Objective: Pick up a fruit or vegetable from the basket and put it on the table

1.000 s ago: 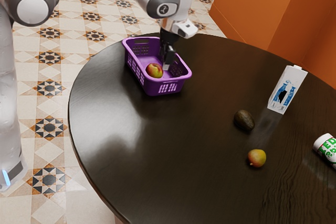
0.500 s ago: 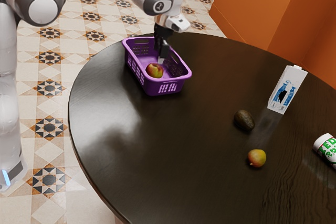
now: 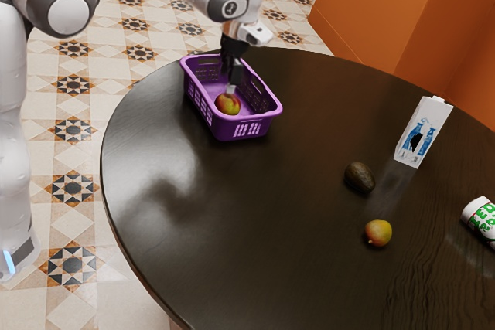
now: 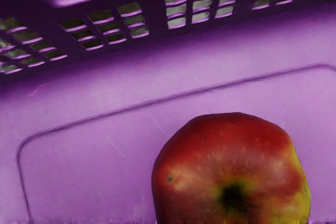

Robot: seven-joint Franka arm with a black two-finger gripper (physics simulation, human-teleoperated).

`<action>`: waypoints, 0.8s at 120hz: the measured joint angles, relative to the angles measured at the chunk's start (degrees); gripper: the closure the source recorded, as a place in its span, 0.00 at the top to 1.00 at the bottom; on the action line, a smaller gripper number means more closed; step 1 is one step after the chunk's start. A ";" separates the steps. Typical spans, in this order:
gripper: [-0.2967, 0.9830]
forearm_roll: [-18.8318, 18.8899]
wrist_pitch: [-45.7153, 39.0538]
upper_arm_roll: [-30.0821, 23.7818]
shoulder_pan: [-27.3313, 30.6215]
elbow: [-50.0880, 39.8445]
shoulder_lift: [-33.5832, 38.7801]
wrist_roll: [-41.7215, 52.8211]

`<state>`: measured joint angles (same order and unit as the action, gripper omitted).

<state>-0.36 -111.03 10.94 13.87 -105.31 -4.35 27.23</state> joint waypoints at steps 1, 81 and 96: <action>0.77 -0.03 0.01 -0.06 0.13 0.01 0.01 0.06; 0.77 -0.17 2.41 0.03 -8.32 -1.72 3.46 1.89; 0.77 -0.03 2.45 0.25 -8.07 -2.19 3.91 1.97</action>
<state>-0.39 -108.58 11.19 5.80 -107.50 -0.44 29.20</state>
